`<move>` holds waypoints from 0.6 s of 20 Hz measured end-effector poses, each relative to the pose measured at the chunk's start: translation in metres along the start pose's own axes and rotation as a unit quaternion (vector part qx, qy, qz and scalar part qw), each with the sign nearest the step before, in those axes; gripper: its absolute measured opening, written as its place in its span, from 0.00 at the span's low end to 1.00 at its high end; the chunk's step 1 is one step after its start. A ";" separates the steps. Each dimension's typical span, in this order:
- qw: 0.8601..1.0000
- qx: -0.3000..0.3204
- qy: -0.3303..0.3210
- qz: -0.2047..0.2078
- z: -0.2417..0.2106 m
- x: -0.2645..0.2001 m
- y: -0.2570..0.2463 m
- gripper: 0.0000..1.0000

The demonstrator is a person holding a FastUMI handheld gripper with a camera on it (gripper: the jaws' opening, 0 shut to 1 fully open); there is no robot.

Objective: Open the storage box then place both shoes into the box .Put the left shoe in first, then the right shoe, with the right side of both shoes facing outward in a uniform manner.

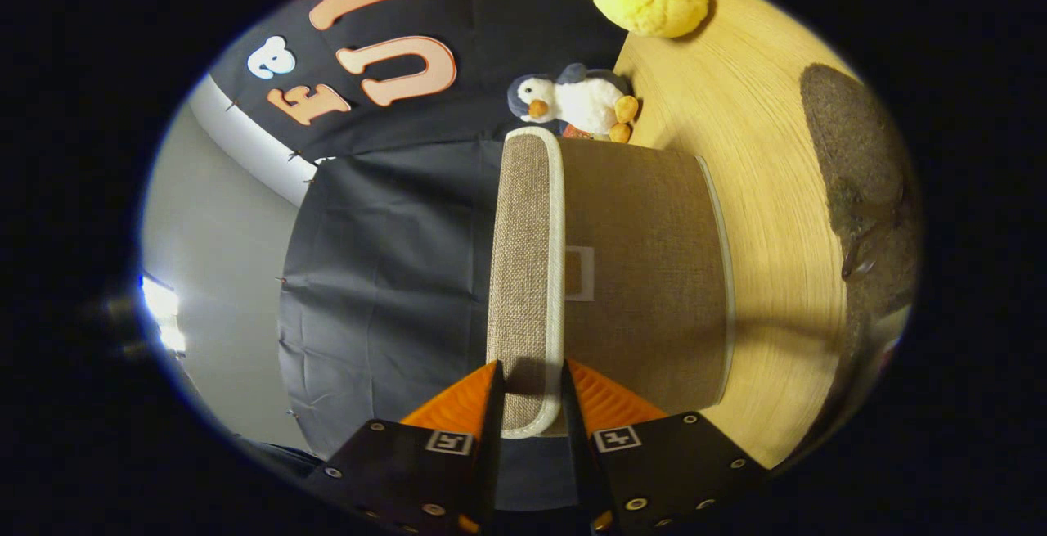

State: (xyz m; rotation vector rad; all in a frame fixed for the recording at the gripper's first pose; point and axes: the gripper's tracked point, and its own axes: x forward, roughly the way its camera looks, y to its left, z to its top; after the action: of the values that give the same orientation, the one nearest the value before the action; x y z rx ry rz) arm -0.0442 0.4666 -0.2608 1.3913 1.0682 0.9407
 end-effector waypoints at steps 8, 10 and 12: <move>0.998 -0.053 -0.027 0.029 0.009 0.010 0.065 0.10; 0.997 -0.080 -0.008 0.005 0.003 0.023 0.068 0.09; 0.997 -0.082 0.003 0.007 -0.004 0.037 0.083 0.09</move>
State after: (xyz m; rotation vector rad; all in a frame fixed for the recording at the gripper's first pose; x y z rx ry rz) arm -0.0299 0.5035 -0.1790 1.2632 0.9635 1.0206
